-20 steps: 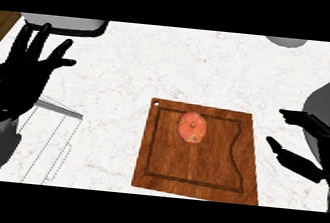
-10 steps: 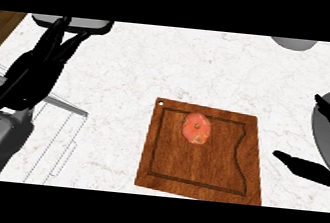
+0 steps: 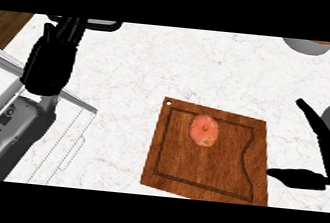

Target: Pick the squash from the cutting board and place it in the pot

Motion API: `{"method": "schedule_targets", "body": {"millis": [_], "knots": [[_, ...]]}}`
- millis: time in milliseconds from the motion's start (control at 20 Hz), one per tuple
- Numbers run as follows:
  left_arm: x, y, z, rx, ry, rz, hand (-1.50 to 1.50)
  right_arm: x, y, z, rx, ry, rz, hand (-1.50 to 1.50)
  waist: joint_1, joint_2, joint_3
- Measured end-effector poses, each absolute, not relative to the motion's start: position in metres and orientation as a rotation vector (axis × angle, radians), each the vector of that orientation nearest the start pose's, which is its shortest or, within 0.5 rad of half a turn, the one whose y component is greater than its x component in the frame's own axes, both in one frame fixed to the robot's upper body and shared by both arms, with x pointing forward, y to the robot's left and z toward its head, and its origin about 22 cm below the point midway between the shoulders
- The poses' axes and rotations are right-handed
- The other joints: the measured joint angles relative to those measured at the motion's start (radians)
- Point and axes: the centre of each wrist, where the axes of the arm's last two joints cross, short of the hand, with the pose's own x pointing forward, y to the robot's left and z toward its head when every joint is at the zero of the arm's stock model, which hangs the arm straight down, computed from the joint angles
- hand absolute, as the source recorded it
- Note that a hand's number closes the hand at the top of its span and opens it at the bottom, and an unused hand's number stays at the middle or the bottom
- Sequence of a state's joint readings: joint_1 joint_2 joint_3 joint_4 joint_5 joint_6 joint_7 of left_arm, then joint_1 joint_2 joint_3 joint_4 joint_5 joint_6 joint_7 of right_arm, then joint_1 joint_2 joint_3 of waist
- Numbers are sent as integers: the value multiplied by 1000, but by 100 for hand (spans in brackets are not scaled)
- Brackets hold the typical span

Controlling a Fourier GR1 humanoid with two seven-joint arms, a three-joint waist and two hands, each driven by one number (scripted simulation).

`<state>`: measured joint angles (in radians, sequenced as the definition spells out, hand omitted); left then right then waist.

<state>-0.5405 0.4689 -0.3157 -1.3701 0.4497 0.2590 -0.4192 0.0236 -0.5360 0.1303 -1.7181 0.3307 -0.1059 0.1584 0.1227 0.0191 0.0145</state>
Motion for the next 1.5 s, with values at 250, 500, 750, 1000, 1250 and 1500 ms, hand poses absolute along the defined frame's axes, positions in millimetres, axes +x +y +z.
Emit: {"method": "schedule_targets", "body": {"millis": [250,500,750,1000,1250,1500], "knots": [[355,202,114,85,-2067,54,0,235,-297,63,-661,-1278,818,-150,25,0,7],[360,195,110,136,-1938,0,0,241,-277,62,-610,-1096,942,-150,30,-3,1],[364,189,104,104,-1814,-54,0,254,-246,69,-563,-977,1016,-150,28,-9,-3],[366,188,98,82,-1723,-86,0,270,-216,80,-565,-874,1071,-150,18,-17,-5],[365,191,95,58,-1660,-98,0,285,-184,87,-564,-809,1111,-150,4,-22,-6],[363,195,93,44,-1654,-117,0,300,-160,86,-542,-789,1131,-150,-7,-25,-3]]}}
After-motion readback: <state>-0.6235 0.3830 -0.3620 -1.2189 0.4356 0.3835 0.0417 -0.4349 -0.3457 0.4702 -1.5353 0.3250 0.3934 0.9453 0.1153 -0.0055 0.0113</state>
